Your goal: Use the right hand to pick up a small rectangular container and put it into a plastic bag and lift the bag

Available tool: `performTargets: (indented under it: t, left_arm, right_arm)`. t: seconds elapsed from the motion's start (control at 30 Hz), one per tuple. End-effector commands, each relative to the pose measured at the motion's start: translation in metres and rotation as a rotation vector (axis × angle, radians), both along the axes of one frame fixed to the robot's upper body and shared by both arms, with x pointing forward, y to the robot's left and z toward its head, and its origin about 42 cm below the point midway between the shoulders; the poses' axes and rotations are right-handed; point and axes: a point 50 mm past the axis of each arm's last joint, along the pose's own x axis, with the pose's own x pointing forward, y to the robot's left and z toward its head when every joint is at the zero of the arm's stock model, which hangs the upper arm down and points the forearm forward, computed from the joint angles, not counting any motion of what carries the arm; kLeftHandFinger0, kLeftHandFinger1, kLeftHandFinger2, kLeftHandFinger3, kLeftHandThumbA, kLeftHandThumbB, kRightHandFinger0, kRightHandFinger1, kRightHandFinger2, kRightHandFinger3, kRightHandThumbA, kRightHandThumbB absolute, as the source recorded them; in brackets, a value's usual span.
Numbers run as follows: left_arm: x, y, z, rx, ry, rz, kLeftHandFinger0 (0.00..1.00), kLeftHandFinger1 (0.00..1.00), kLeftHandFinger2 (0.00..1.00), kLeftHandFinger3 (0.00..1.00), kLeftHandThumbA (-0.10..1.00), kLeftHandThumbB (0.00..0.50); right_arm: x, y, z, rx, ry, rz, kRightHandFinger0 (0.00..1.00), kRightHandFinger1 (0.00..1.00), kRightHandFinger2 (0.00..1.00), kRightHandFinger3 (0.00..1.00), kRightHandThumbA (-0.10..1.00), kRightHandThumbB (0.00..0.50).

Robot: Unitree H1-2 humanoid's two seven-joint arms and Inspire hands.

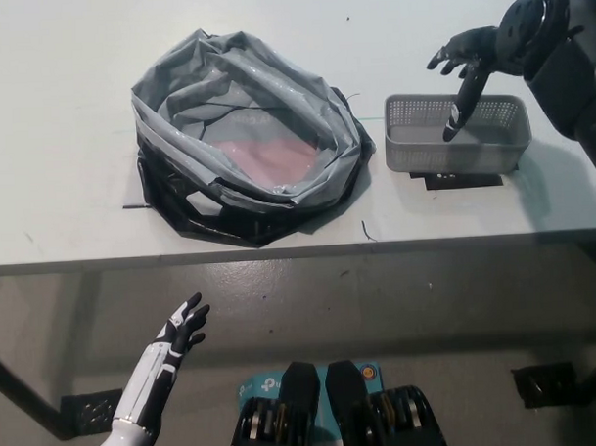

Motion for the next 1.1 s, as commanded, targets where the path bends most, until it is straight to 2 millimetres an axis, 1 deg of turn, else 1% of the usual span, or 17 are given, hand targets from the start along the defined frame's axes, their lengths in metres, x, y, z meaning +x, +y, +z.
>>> performTargets:
  t: [0.0, 0.03, 0.13, 0.2, 0.3, 0.4, 0.47, 0.6, 0.63, 0.67, 0.7, 0.77, 0.83, 0.87, 0.93, 1.07]
  left_arm:
    - [0.003, 0.002, 0.013, 0.021, -0.046, -0.033, 1.00, 1.00, 1.00, 1.00, 1.00, 0.360]
    - [0.003, 0.001, 0.013, 0.020, -0.044, -0.033, 1.00, 1.00, 1.00, 1.00, 1.00, 0.361]
    - [0.004, 0.001, 0.013, 0.020, -0.044, -0.032, 1.00, 1.00, 1.00, 1.00, 1.00, 0.356]
    - [0.005, 0.001, 0.014, 0.024, -0.047, -0.032, 1.00, 1.00, 1.00, 1.00, 1.00, 0.366]
    - [0.005, 0.001, 0.014, 0.020, -0.049, -0.033, 1.00, 1.00, 1.00, 1.00, 1.00, 0.368]
    - [0.005, 0.001, 0.014, 0.023, -0.047, -0.033, 1.00, 1.00, 1.00, 1.00, 1.00, 0.375]
    - [0.005, 0.001, 0.014, 0.031, -0.045, -0.032, 1.00, 1.00, 1.00, 1.00, 1.00, 0.384]
    - [0.004, 0.001, 0.014, 0.026, -0.044, -0.034, 1.00, 1.00, 1.00, 1.00, 1.00, 0.378]
    - [0.004, 0.001, 0.014, 0.025, -0.043, -0.034, 1.00, 1.00, 1.00, 1.00, 1.00, 0.379]
    - [0.004, 0.001, 0.014, 0.024, -0.046, -0.036, 1.00, 1.00, 1.00, 1.00, 1.00, 0.377]
    - [0.004, 0.000, 0.014, 0.021, -0.045, -0.037, 1.00, 1.00, 1.00, 1.00, 1.00, 0.376]
    - [0.003, 0.000, 0.014, 0.019, -0.046, -0.039, 1.00, 1.00, 1.00, 1.00, 1.00, 0.375]
    - [0.003, -0.001, 0.014, 0.015, -0.044, -0.041, 1.00, 1.00, 1.00, 1.00, 1.00, 0.377]
    - [0.003, -0.001, 0.014, 0.013, -0.045, -0.043, 1.00, 1.00, 1.00, 1.00, 1.00, 0.379]
    - [0.003, -0.001, 0.014, 0.013, -0.050, -0.046, 1.00, 1.00, 1.00, 1.00, 1.00, 0.367]
    - [0.006, -0.002, 0.016, 0.016, -0.065, -0.048, 1.00, 1.00, 1.00, 1.00, 1.00, 0.364]
  right_arm:
    - [0.003, 0.008, 0.049, 0.031, -0.043, 0.074, 1.00, 1.00, 1.00, 1.00, 1.00, 0.491]
    - [0.003, 0.007, 0.047, 0.027, -0.049, 0.068, 1.00, 1.00, 1.00, 1.00, 1.00, 0.500]
    - [0.003, 0.007, 0.044, 0.032, -0.047, 0.063, 1.00, 1.00, 1.00, 1.00, 1.00, 0.498]
    - [0.003, 0.007, 0.043, 0.036, -0.049, 0.059, 1.00, 1.00, 1.00, 1.00, 1.00, 0.480]
    - [0.003, 0.007, 0.040, 0.017, -0.041, 0.054, 1.00, 1.00, 1.00, 1.00, 1.00, 0.500]
    - [0.003, 0.006, 0.037, 0.000, -0.039, 0.055, 1.00, 1.00, 1.00, 1.00, 1.00, 0.500]
    - [0.003, 0.007, 0.035, -0.053, -0.057, 0.061, 1.00, 1.00, 1.00, 1.00, 1.00, 0.500]
    - [0.004, 0.008, 0.031, -0.111, -0.067, 0.047, 1.00, 1.00, 1.00, 1.00, 1.00, 0.500]
    - [0.004, 0.008, 0.030, -0.118, -0.068, 0.048, 1.00, 1.00, 1.00, 1.00, 1.00, 0.487]
    - [0.004, 0.008, 0.029, -0.154, -0.084, 0.047, 1.00, 1.00, 1.00, 1.00, 1.00, 0.499]
    - [0.005, 0.009, 0.027, -0.177, -0.095, 0.043, 1.00, 1.00, 1.00, 1.00, 1.00, 0.500]
    - [0.004, 0.011, 0.021, -0.216, -0.098, 0.059, 1.00, 1.00, 1.00, 1.00, 1.00, 0.489]
    - [0.004, 0.012, 0.019, -0.236, -0.095, 0.070, 1.00, 1.00, 1.00, 1.00, 1.00, 0.489]
    - [0.004, 0.013, 0.017, -0.235, -0.095, 0.070, 1.00, 1.00, 1.00, 1.00, 1.00, 0.492]
    - [0.004, 0.015, 0.012, -0.233, -0.097, 0.069, 1.00, 1.00, 1.00, 1.00, 1.00, 0.499]
    - [0.004, 0.016, 0.003, -0.233, -0.105, 0.053, 1.00, 1.00, 1.00, 1.00, 1.00, 0.500]
